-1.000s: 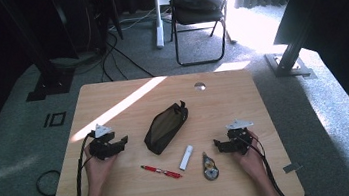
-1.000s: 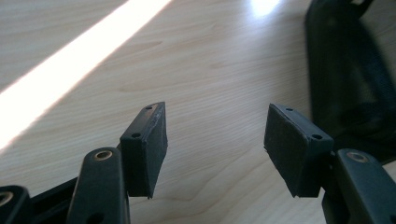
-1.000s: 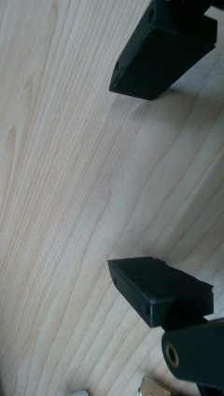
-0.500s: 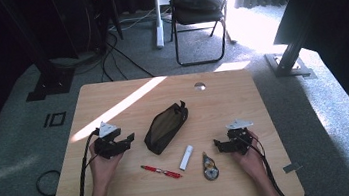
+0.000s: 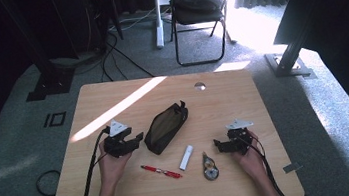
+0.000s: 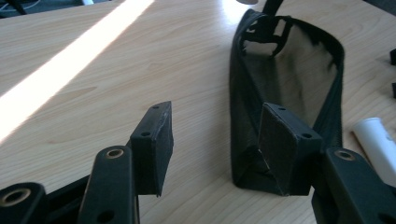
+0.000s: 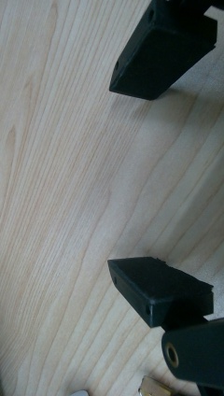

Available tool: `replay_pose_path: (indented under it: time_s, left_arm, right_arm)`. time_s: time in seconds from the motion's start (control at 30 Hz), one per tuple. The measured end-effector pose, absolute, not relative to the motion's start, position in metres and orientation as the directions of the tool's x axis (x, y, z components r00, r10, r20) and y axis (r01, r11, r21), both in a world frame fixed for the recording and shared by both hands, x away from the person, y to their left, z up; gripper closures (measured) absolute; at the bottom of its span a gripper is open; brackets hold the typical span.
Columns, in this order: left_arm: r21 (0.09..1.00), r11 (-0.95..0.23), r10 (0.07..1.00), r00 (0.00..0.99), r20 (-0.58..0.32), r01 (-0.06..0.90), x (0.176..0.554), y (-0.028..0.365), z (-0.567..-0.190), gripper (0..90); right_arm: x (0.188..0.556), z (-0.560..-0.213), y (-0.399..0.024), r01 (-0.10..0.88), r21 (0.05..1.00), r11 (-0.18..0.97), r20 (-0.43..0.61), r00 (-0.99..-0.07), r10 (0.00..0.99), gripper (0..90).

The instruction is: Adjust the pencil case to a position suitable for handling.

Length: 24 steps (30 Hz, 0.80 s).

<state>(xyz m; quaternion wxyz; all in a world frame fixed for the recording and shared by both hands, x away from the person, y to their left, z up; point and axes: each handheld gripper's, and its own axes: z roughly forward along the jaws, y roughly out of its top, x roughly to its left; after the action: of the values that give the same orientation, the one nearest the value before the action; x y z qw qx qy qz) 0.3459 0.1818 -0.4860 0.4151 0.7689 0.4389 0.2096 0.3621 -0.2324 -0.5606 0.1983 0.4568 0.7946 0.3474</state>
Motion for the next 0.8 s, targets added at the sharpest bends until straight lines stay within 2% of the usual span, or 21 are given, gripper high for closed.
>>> replay_pose_path:
  time_s: [0.27, 0.8]
  left_arm:
    - [0.813, -0.289, 0.839, 0.543, -0.04, 0.506, 0.347, 0.172, -0.487, 51.0]
    - [0.791, -0.337, 0.834, 0.551, -0.001, 0.511, 0.356, 0.147, -0.486, 50.7]
  right_arm:
    - [0.362, -0.561, -0.232, 0.588, 0.733, 0.341, 0.002, -0.504, 0.864, 13.1]
    - [0.362, -0.561, -0.232, 0.588, 0.733, 0.341, 0.002, -0.504, 0.864, 13.1]
